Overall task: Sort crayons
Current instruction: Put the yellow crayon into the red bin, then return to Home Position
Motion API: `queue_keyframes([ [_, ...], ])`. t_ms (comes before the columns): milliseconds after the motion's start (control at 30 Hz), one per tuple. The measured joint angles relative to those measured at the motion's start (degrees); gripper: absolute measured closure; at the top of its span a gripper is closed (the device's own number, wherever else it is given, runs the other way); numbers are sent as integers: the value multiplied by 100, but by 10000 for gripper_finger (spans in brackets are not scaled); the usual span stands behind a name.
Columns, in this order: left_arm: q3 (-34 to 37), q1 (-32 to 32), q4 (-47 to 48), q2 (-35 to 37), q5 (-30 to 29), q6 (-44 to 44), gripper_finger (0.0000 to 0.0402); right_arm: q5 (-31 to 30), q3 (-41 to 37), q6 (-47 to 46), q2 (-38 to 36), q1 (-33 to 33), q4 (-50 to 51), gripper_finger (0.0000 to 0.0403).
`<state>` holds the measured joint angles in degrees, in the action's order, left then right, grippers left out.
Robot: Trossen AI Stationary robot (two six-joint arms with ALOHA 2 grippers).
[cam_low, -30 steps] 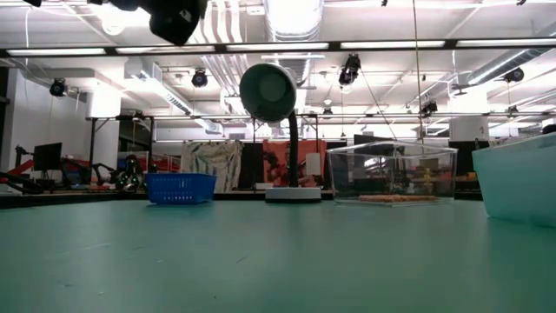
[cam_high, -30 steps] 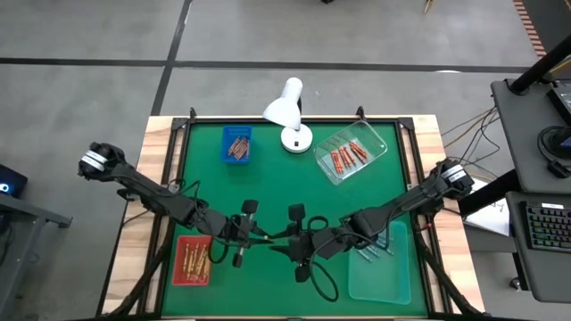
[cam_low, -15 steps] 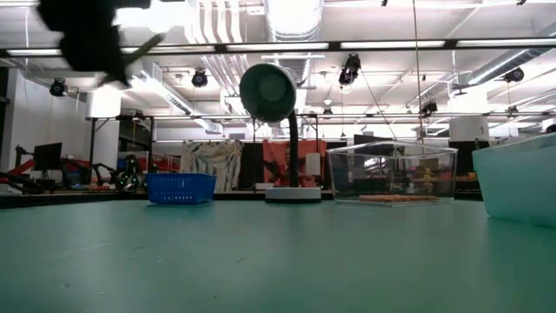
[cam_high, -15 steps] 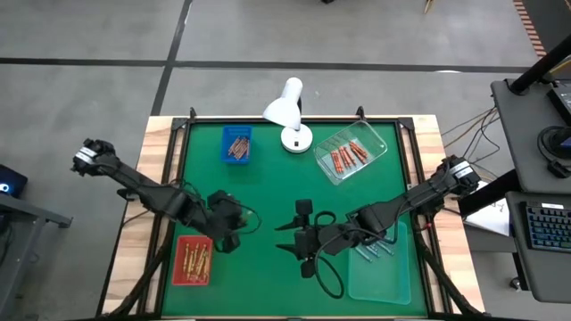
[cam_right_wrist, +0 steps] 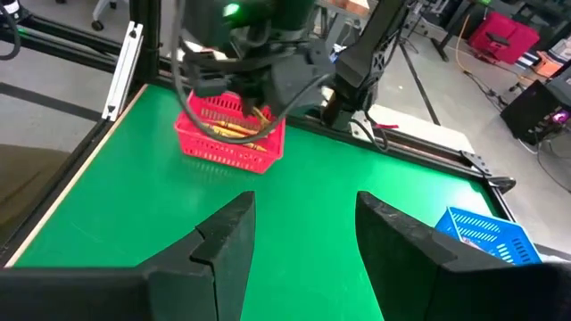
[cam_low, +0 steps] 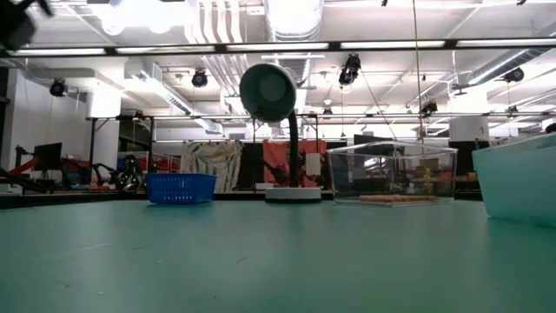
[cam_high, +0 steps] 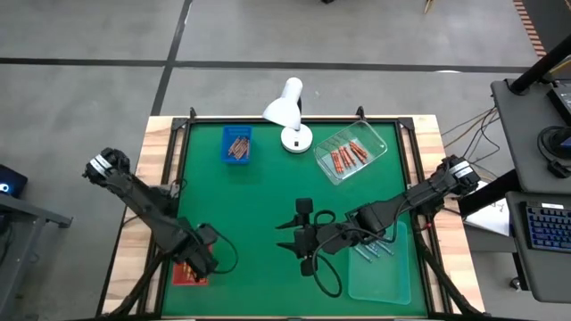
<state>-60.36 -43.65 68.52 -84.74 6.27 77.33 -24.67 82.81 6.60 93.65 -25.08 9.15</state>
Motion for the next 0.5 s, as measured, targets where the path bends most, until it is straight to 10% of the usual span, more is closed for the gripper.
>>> queue_keyframes([
  [500,2,-261,49,-934,482,82,326,108,0,-59,9,-2,65,220],
])
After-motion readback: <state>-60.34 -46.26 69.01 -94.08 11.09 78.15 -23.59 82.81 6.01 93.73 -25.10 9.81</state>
